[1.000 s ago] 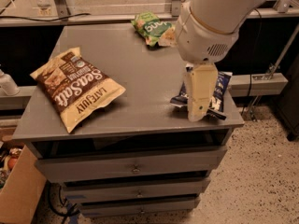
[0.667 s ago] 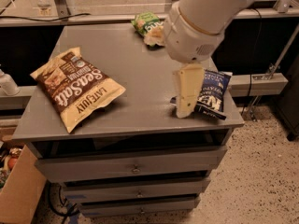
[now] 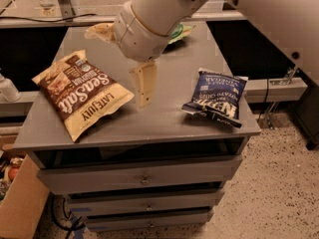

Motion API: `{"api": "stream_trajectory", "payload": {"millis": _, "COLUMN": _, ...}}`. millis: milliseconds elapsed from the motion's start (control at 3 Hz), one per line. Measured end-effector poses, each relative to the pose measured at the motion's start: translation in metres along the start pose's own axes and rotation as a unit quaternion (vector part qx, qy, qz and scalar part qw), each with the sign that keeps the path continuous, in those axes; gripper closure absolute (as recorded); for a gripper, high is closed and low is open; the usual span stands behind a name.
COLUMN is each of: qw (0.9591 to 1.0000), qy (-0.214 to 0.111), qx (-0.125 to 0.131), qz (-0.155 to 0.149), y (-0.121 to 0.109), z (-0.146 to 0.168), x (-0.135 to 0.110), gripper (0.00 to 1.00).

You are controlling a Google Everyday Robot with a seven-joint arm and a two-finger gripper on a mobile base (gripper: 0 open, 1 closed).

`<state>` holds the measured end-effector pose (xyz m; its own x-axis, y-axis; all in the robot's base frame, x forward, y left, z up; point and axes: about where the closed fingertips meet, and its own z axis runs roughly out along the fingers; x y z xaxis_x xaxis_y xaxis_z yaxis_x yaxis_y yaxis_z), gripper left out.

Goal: Pick brown chip bag

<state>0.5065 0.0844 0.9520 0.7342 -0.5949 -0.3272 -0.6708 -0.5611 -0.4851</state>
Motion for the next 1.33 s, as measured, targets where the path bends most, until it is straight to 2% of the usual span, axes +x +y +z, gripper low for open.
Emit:
{"api": "stream_trajectory", "payload": {"millis": 333, "qw": 0.9978, "qy": -0.052, "qx": -0.006, "qz": -0.040, "y": -0.020, "z": 0.047, "x": -0.023, "gripper": 0.00}}
{"api": "stream_trajectory", "payload": {"millis": 667, "qw": 0.9977, "qy": -0.056, "qx": -0.013, "qz": -0.035, "y": -0.025, "z": 0.080, "x": -0.030, "gripper": 0.00}}
{"api": "stream_trajectory", "payload": {"millis": 1000, "qw": 0.9993, "qy": -0.036, "qx": -0.011, "qz": -0.002, "y": -0.030, "z": 0.104, "x": -0.025, "gripper": 0.00}}
{"api": "stream_trajectory", "payload": {"millis": 1333, "qw": 0.9993, "qy": -0.016, "qx": -0.003, "qz": 0.032, "y": -0.040, "z": 0.114, "x": -0.013, "gripper": 0.00}}
